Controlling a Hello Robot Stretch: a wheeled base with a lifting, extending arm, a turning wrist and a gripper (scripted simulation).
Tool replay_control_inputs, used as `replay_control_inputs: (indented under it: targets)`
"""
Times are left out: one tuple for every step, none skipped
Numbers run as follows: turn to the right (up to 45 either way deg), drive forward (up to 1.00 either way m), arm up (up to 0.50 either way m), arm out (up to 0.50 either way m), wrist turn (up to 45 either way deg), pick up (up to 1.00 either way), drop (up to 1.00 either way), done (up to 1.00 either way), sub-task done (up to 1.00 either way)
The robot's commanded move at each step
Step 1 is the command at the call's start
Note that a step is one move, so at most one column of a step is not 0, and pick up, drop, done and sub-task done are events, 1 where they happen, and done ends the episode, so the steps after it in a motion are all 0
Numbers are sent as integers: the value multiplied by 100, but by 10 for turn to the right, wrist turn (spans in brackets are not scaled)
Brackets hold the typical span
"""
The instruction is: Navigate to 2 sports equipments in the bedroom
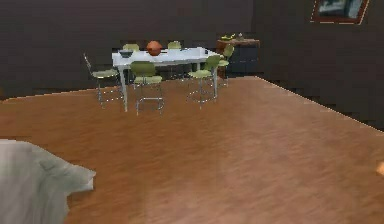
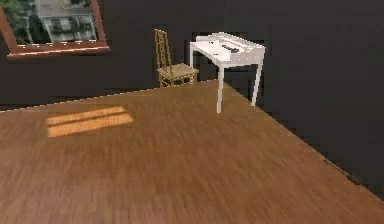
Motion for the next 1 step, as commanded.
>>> replay_control_inputs:
  targets:
    - [0, 100, 0, 0, 0, 0, 0, 0, 0]
